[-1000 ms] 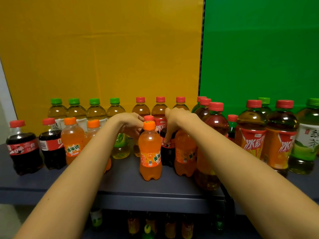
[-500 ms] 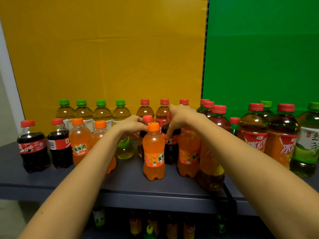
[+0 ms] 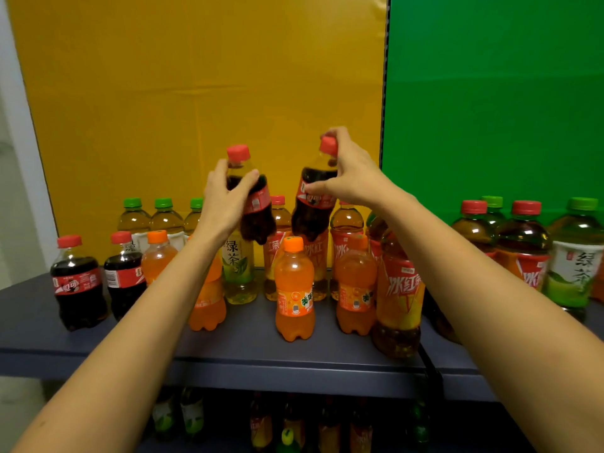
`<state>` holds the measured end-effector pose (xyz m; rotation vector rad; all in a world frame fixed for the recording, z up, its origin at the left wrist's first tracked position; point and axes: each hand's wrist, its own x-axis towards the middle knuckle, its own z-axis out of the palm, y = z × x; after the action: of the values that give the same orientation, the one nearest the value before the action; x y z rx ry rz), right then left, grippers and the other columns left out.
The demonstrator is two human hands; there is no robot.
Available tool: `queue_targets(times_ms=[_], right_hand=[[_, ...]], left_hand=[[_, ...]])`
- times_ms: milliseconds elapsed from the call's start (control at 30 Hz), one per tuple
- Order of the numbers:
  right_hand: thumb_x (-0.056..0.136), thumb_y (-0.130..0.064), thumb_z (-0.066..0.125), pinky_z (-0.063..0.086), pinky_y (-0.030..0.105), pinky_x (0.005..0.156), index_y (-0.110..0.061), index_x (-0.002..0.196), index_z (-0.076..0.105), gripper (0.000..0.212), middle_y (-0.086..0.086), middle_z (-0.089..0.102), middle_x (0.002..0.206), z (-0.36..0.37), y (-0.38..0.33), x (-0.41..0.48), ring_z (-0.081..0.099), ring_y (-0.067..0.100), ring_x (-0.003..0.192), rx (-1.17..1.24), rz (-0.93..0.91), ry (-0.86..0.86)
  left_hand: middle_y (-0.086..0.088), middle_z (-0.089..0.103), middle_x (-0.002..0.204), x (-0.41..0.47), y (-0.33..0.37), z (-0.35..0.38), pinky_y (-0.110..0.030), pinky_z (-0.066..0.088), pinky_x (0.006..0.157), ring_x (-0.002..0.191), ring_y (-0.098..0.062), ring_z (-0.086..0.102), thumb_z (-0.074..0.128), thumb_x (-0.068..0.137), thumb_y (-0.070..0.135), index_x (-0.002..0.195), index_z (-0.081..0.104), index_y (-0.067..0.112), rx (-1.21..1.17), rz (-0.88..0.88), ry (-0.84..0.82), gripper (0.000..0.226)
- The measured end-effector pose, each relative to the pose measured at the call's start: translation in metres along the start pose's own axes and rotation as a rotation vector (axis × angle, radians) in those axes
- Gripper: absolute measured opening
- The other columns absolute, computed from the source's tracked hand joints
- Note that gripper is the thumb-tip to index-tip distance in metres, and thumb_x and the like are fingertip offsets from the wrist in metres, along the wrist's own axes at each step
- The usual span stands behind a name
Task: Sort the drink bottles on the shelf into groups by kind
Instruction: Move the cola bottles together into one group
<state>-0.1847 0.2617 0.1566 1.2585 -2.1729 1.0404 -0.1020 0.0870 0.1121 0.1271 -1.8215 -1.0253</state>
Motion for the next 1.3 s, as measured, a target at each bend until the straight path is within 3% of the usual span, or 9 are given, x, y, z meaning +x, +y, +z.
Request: queue_targets(times_ms=[67, 200, 333, 433, 500, 667, 900, 1100, 1300], right_hand=[[0.073, -0.026, 0.077, 0.043, 0.042, 0.095, -0.016, 0.136, 0.024, 0.083, 0.01, 0.044, 0.131, -0.009, -0.007, -0.005, 0.048, 0.025, 0.114, 0.096, -0.047, 0.069], [0.079, -0.024, 0.071, 0.044, 0.032, 0.092, -0.012, 0.136, 0.025, 0.075, 0.006, 0.045, 0.124, -0.028, -0.015, -0.024, 0.049, 0.019, 0.111, 0.317, -0.054, 0.184], [0.08, -0.027, 0.068, 0.046, 0.031, 0.099, -0.01, 0.136, 0.03, 0.069, 0.006, 0.044, 0.132, -0.042, -0.004, -0.051, 0.05, 0.02, 0.119, 0.554, -0.043, 0.295], [0.084, -0.023, 0.065, 0.045, 0.018, 0.092, -0.01, 0.135, 0.034, 0.061, 0.001, 0.045, 0.127, -0.054, 0.006, -0.077, 0.05, 0.013, 0.116, 0.702, -0.025, 0.382], [0.08, -0.024, 0.064, 0.043, 0.018, 0.093, -0.012, 0.129, 0.039, 0.056, 0.001, 0.047, 0.126, -0.062, 0.016, -0.093, 0.05, 0.011, 0.115, 0.779, -0.022, 0.442], [0.08, -0.021, 0.06, 0.046, 0.03, 0.097, -0.019, 0.117, 0.046, 0.04, -0.003, 0.055, 0.111, -0.089, 0.058, -0.134, 0.054, 0.008, 0.103, 0.805, -0.021, 0.564], [0.083, -0.019, 0.054, 0.046, 0.017, 0.088, -0.016, 0.122, 0.044, 0.041, -0.006, 0.055, 0.111, -0.147, 0.14, -0.194, 0.056, -0.001, 0.098, 0.739, -0.012, 0.635], [0.084, -0.021, 0.053, 0.044, 0.013, 0.086, -0.023, 0.12, 0.043, 0.038, -0.013, 0.052, 0.111, -0.201, 0.223, -0.23, 0.054, -0.01, 0.098, 0.643, 0.003, 0.558], [0.085, -0.024, 0.056, 0.043, 0.023, 0.098, -0.037, 0.121, 0.043, 0.04, -0.013, 0.052, 0.12, -0.209, 0.295, -0.252, 0.052, 0.007, 0.115, 0.587, 0.048, 0.415]], left_hand=[[-0.009, 0.048, 0.106, 0.0, 0.009, 0.0, -0.04, 0.042, 0.095, 0.102, -0.024, 0.05, 0.054, 0.082, 0.044, 0.099, 0.049, 0.027, -0.018, 0.092, 0.069, 0.024], [0.002, 0.041, 0.097, -0.011, 0.036, 0.01, -0.018, 0.041, 0.082, 0.09, -0.008, 0.046, 0.052, 0.087, 0.037, 0.106, 0.052, 0.019, -0.122, 0.238, 0.21, 0.026], [-0.001, 0.051, 0.092, -0.031, 0.065, 0.026, -0.038, 0.046, 0.076, 0.088, -0.017, 0.053, 0.051, 0.081, 0.044, 0.09, 0.048, 0.031, -0.331, 0.31, 0.25, 0.016], [0.001, 0.055, 0.082, -0.049, 0.087, 0.044, -0.027, 0.047, 0.066, 0.074, -0.008, 0.055, 0.052, 0.08, 0.037, 0.088, 0.051, 0.021, -0.537, 0.331, 0.193, 0.018], [-0.004, 0.057, 0.08, -0.061, 0.099, 0.059, -0.03, 0.045, 0.065, 0.073, -0.014, 0.054, 0.055, 0.077, 0.035, 0.084, 0.054, 0.019, -0.628, 0.299, 0.16, 0.017], [-0.004, 0.059, 0.074, -0.094, 0.124, 0.111, -0.031, 0.042, 0.064, 0.07, -0.018, 0.053, 0.058, 0.071, 0.032, 0.075, 0.056, 0.019, -0.742, 0.207, -0.036, 0.014], [-0.011, 0.057, 0.079, -0.14, 0.151, 0.21, -0.034, 0.042, 0.069, 0.074, -0.019, 0.052, 0.059, 0.069, 0.037, 0.075, 0.056, 0.02, -0.695, 0.147, -0.136, 0.019], [-0.006, 0.058, 0.077, -0.172, 0.162, 0.306, -0.029, 0.043, 0.069, 0.074, -0.014, 0.053, 0.059, 0.072, 0.039, 0.074, 0.057, 0.024, -0.631, 0.1, -0.137, 0.016], [0.006, 0.059, 0.075, -0.204, 0.156, 0.383, -0.014, 0.043, 0.066, 0.07, -0.001, 0.053, 0.061, 0.085, 0.019, 0.08, 0.058, 0.023, -0.483, 0.072, -0.105, 0.008]])
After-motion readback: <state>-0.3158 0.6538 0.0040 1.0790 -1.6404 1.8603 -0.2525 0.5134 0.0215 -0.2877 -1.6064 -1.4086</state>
